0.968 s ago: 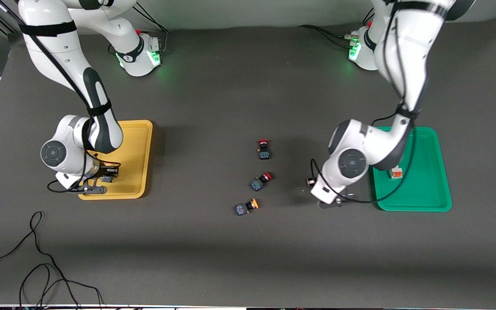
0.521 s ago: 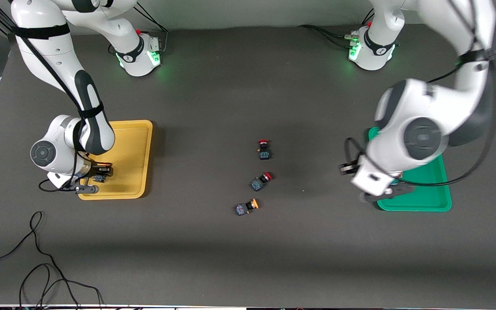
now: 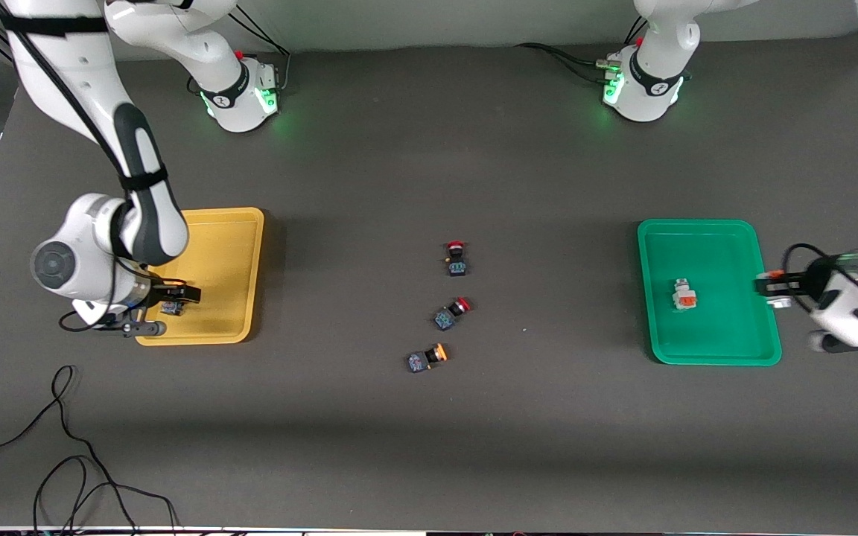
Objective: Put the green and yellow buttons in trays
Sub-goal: 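Place the white switch in the green tray while the right gripper drops the black switch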
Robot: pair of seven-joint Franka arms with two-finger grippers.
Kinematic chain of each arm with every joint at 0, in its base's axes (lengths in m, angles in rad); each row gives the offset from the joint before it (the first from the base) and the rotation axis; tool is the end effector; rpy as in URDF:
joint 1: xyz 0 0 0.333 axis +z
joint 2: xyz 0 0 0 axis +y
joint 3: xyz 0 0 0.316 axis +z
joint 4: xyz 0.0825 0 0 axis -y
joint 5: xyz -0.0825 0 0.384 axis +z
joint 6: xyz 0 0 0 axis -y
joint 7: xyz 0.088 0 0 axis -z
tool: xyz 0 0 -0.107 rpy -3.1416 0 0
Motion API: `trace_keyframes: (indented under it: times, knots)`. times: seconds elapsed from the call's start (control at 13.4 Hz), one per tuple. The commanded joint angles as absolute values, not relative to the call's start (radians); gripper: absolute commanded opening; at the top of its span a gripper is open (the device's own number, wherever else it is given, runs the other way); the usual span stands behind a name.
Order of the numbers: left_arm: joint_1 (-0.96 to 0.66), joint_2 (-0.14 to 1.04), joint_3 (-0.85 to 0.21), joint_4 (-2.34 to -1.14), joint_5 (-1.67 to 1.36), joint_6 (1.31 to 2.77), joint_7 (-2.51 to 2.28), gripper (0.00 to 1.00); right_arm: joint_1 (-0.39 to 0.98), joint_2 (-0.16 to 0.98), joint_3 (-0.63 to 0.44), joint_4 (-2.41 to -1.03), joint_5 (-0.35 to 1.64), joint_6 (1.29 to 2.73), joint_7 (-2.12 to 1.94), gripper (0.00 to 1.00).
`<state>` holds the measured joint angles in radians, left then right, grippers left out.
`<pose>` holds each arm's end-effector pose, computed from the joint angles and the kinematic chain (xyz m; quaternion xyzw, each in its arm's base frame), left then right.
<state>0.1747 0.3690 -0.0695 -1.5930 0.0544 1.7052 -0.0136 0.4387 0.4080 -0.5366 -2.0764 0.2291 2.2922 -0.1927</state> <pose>0.6307 0.0765 0.4025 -0.9903 -0.0525 0.1280 0.0077 0.5709 -0.0478 0.2459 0.9977 -0.0224 -0.0630 0.0133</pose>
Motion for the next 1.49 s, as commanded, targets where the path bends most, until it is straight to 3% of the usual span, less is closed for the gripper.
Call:
trace_keyframes:
  times: [0.0,0.3,0.6,0.67,0.74,0.82,1.04,1.41]
  knots:
    - [0.182,0.319,-0.084,-1.817,0.119,1.917,-0.005,0.25,0.469,0.344,-0.534,-2.010,0.244,2.198,-0.108,1.00]
    - [0.257,0.353,-0.083,-2.155,0.133,2.429,0.052,0.25,0.612,0.448,-0.531,-1.742,0.262,2.077,0.240,0.98]
    - [0.287,0.382,-0.083,-2.171,0.133,2.482,0.083,0.27,0.624,0.641,-0.503,-1.452,0.446,2.042,0.481,0.94]
    - [0.285,0.399,-0.083,-2.166,0.133,2.487,0.086,0.41,0.624,0.711,-0.482,-1.377,0.446,2.042,0.576,0.95]
    - [0.282,0.403,-0.083,-2.160,0.133,2.484,0.097,0.84,0.624,0.785,-0.448,-1.297,0.440,2.048,0.668,1.00]
    - [0.282,0.402,-0.084,-2.146,0.133,2.468,0.116,1.00,0.623,0.861,-0.439,-1.204,0.442,2.054,0.737,1.00]
    - [0.284,0.381,-0.086,-2.036,0.133,2.293,0.133,1.00,0.623,1.015,-0.416,-1.023,0.443,2.069,0.839,1.00]
    - [0.275,0.357,-0.097,-1.671,0.121,1.803,0.132,1.00,0.662,1.063,-0.339,-1.022,0.430,2.209,0.948,1.00]
